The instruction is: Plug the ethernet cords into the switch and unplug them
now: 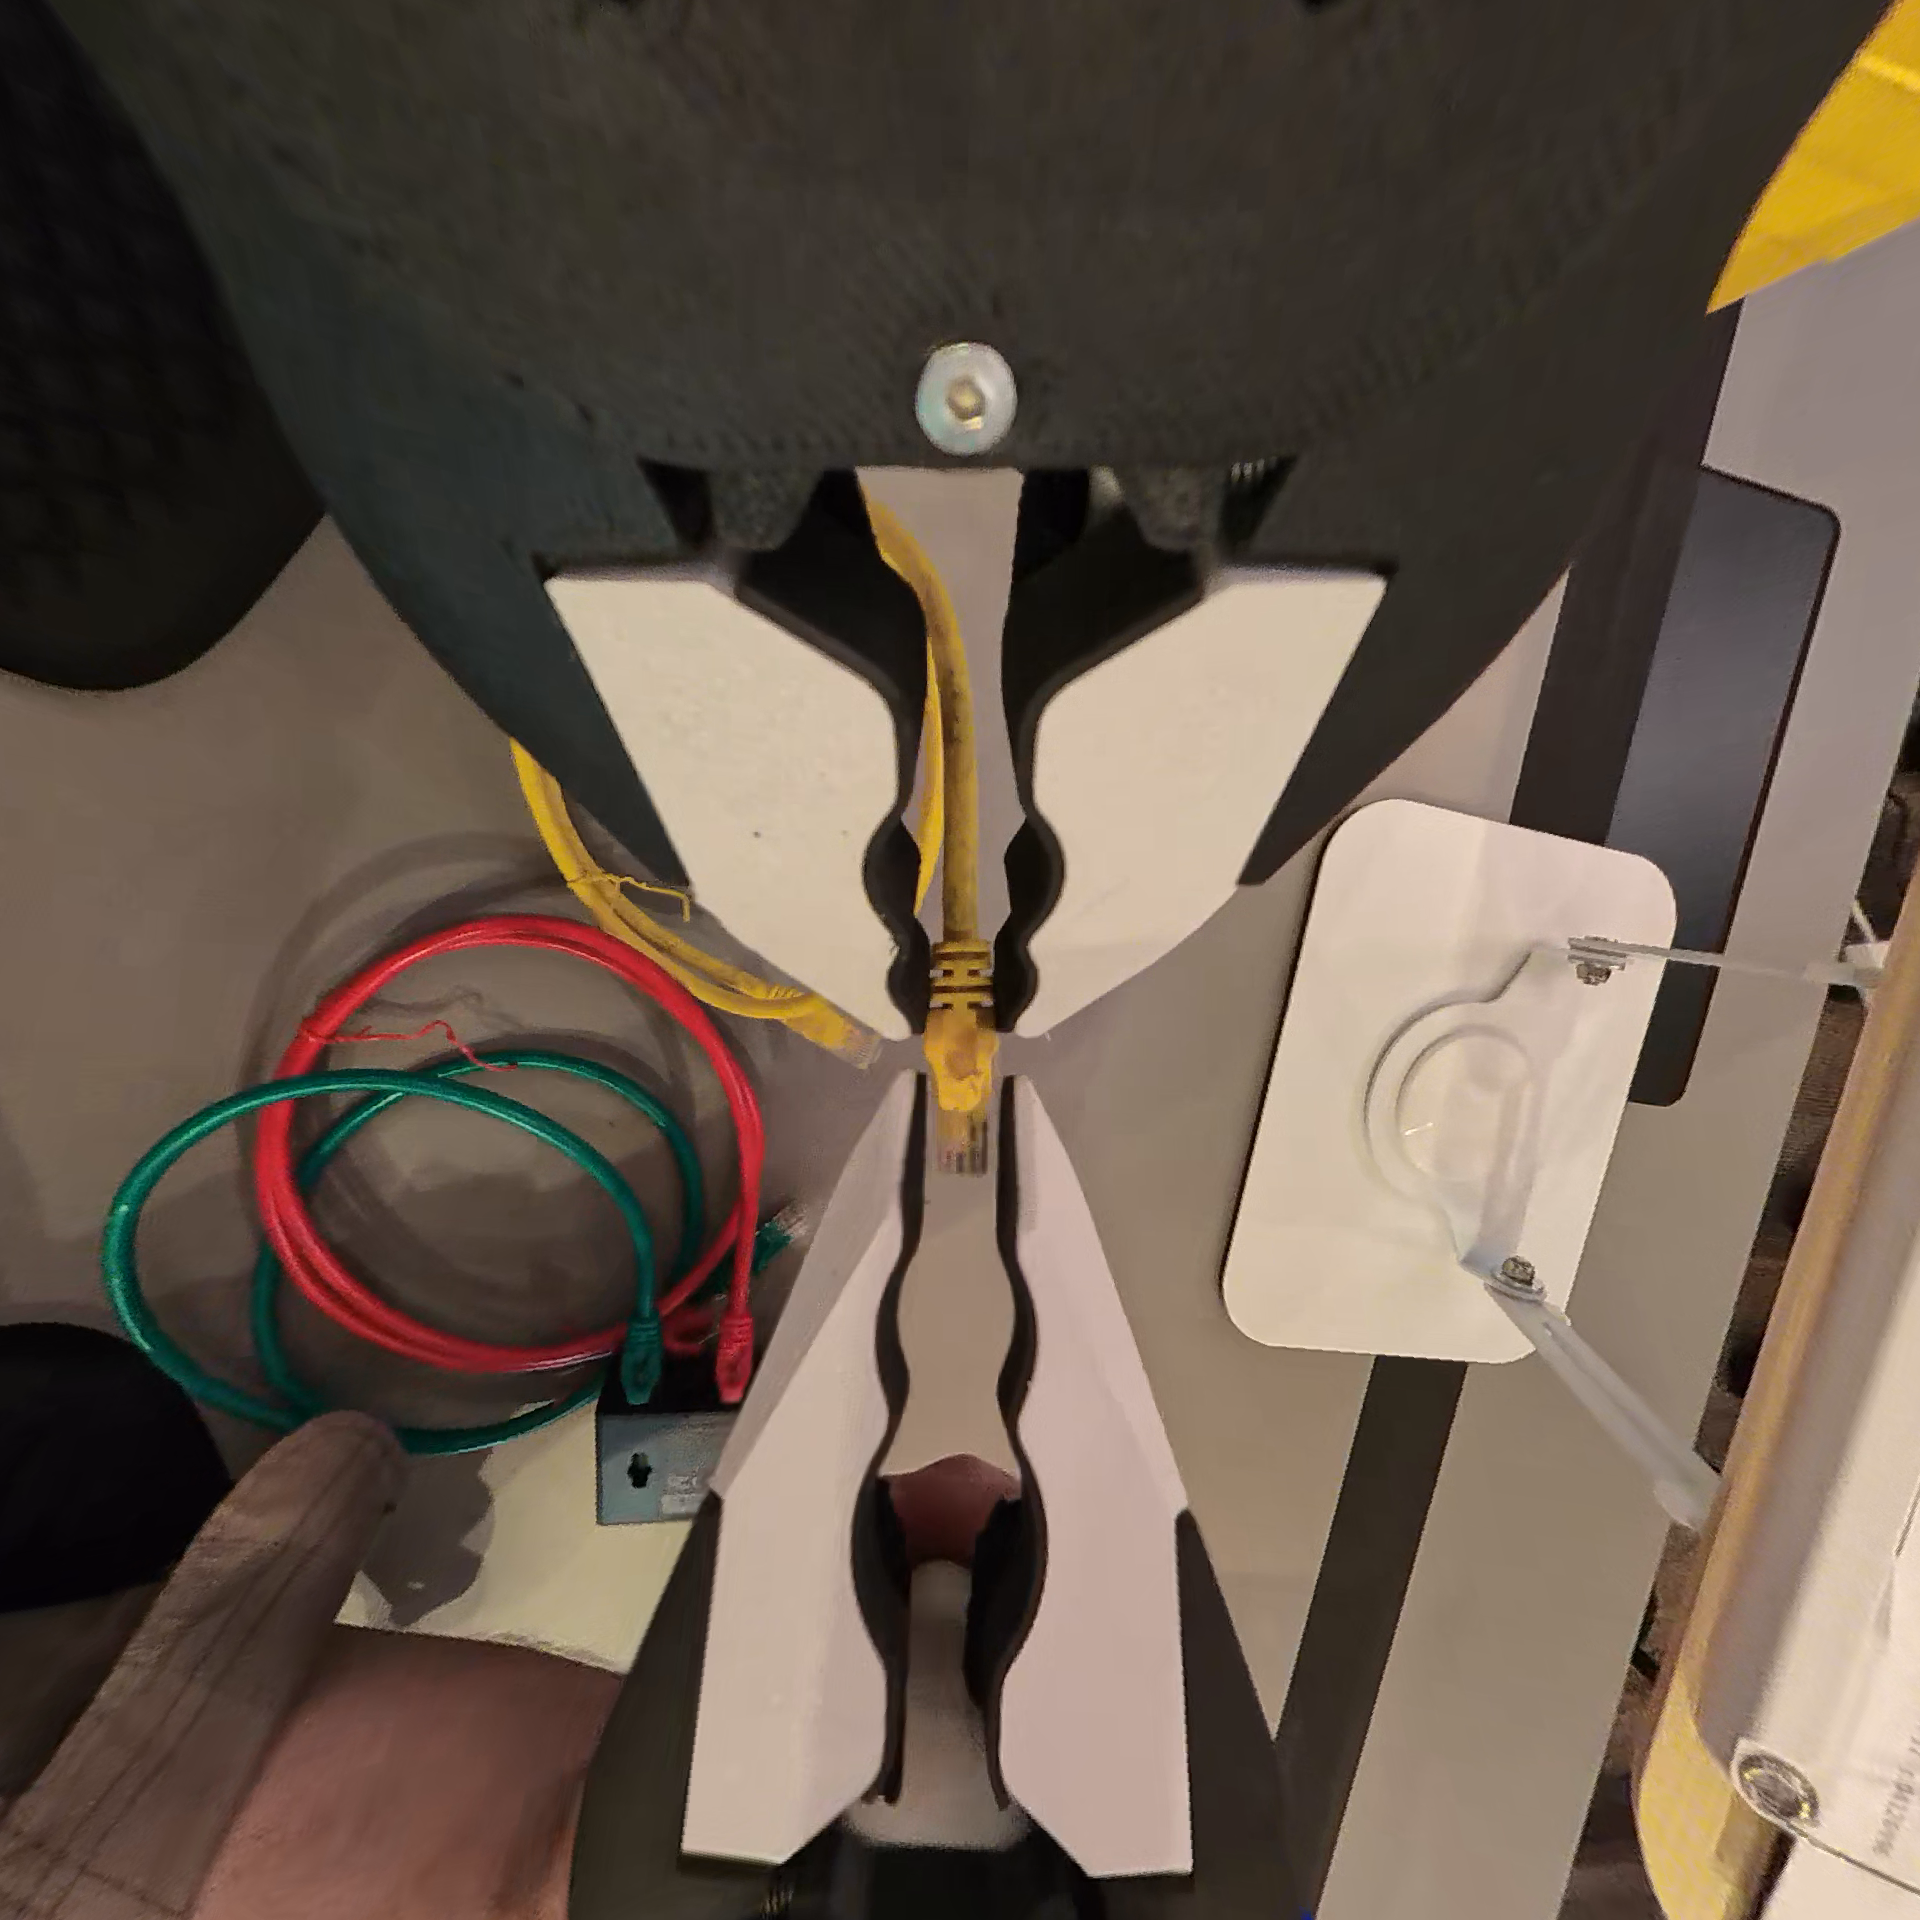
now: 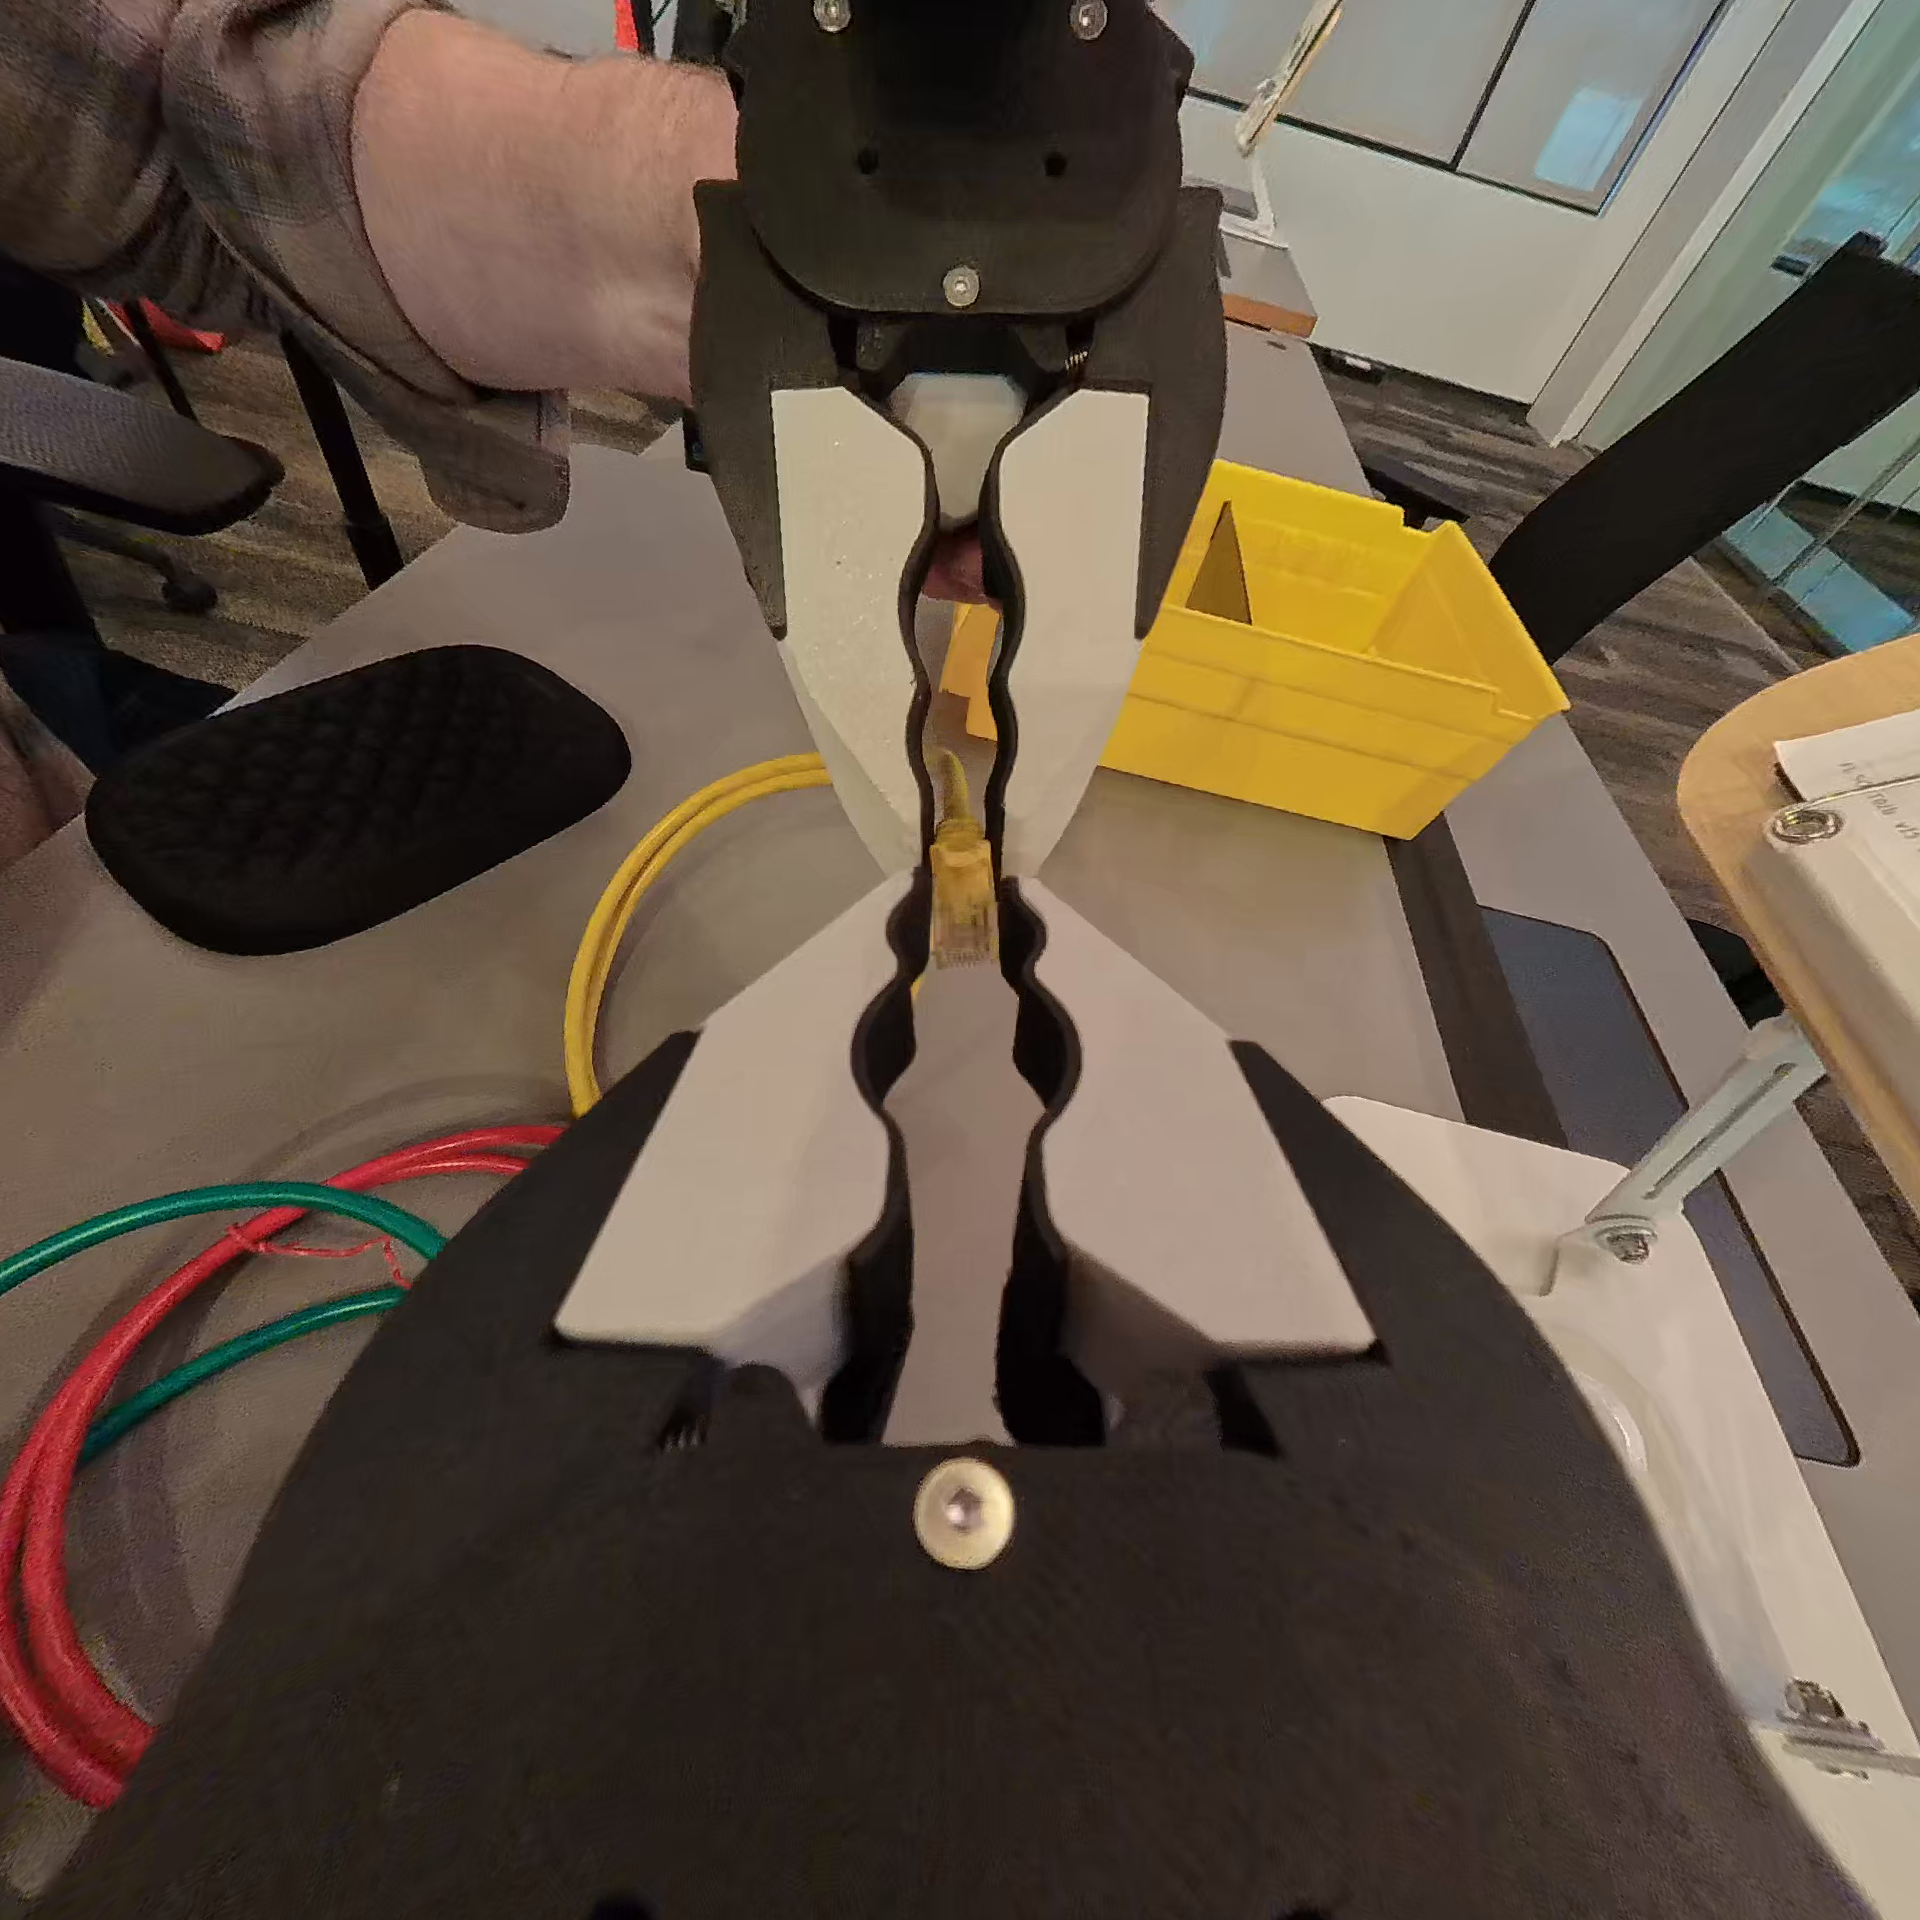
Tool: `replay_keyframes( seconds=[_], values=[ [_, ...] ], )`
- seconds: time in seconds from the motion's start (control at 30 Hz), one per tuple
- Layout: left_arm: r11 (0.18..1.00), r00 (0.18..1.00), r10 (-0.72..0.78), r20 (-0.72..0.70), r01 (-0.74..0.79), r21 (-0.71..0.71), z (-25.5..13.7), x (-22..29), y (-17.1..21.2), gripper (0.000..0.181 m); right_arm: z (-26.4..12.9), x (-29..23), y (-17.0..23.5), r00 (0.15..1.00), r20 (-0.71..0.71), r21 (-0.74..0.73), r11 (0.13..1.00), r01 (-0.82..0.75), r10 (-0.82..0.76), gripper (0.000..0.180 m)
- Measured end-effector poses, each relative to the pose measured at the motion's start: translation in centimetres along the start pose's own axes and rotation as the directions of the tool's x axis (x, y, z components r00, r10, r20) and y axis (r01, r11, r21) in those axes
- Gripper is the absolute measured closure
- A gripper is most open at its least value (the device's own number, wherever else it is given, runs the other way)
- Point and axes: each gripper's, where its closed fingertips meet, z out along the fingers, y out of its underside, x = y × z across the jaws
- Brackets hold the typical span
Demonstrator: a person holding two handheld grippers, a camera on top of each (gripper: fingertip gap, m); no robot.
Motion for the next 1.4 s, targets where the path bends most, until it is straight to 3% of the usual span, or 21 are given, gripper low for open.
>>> replay_keyframes(
  seconds=[0.17, 0.23, 0.37, 0.6, 0.7, 0.8, 0.87, 0.97, 1.07, 1.13, 1.2, 1.3, 1.4],
  values=[
    [1.0, 1.0, 0.001, 0.009, -0.001, 0.008, 0.0, -0.1, -0.2, 0.169, -0.2, 0.1, -0.1, 1.0, 0.004, 0.02, 1.0, -0.016, 0.016, 0.169],
    [1.0, 1.0, -0.004, 0.007, 0.004, 0.019, -0.1, 0.0, -0.4, 0.169, -0.3, 0.0, -0.3, 0.999, 0.018, 0.034, 0.999, -0.034, 0.034, 0.159],
    [1.0, 1.0, 0.0, 0.001, 0.0, 0.031, -0.2, 0.2, -0.8, 0.169, -0.2, -0.1, -0.1, 1.0, 0.019, 0.021, 0.999, -0.025, 0.025, 0.169],
    [0.998, 1.0, 0.006, 0.015, -0.007, 0.065, -0.4, 0.1, -1.4, 0.169, -0.6, 0.0, -0.5, 1.0, 0.017, 0.042, 0.999, -0.026, 0.025, 0.169],
    [0.993, 0.998, -0.011, 0.064, 0.003, 0.119, -1.1, -0.7, -2.1, 0.145, -1.0, 0.6, -0.9, 0.998, 0.001, 0.079, 0.995, -0.066, 0.066, 0.169],
    [0.988, 0.977, 0.042, 0.208, -0.072, 0.138, -2.6, -2.0, -2.3, 0.126, -1.6, 1.1, -1.8, 0.993, 0.006, 0.156, 0.981, -0.12, 0.121, 0.169],
    [0.983, 0.951, 0.073, 0.302, -0.12, 0.141, -4.0, -2.9, -2.1, 0.125, -1.9, 1.4, -2.4, 0.988, 0.016, 0.2, 0.968, -0.151, 0.151, 0.169],
    [0.963, 0.94, 0.01, 0.341, -0.101, 0.25, -7.4, -4.0, -2.5, 0.128, -2.3, 1.5, -3.1, 0.983, 0.037, 0.254, 0.95, -0.182, 0.178, 0.169],
    [0.934, 0.913, -0.094, 0.396, -0.056, 0.352, -11.7, -6.6, -2.9, 0.143, -2.6, 1.1, -3.8, 0.98, 0.076, 0.299, 0.934, -0.198, 0.183, 0.169],
    [0.96, 0.889, -0.065, 0.454, -0.069, 0.273, -12.4, -8.6, -1.7, 0.143, -2.8, 0.5, -4.7, 0.979, 0.118, 0.337, 0.92, -0.199, 0.168, 0.169],
    [0.989, 0.883, 0.028, 0.469, -0.092, 0.115, -10.9, -10.0, 0.4, 0.138, -3.2, -0.2, -5.8, 0.976, 0.156, 0.38, 0.903, -0.203, 0.153, 0.169],
    [0.996, 0.931, 0.088, 0.353, -0.093, -0.004, -6.3, -9.4, 2.7, 0.124, -4.0, -0.5, -7.5, 0.974, 0.176, 0.444, 0.872, -0.206, 0.14, 0.169],
    [0.986, 0.959, 0.147, 0.241, -0.162, 0.047, -2.3, -5.6, 1.5, 0.113, -4.4, -0.1, -7.9, 0.98, 0.137, 0.455, 0.87, -0.189, 0.142, 0.17]
  ],
)
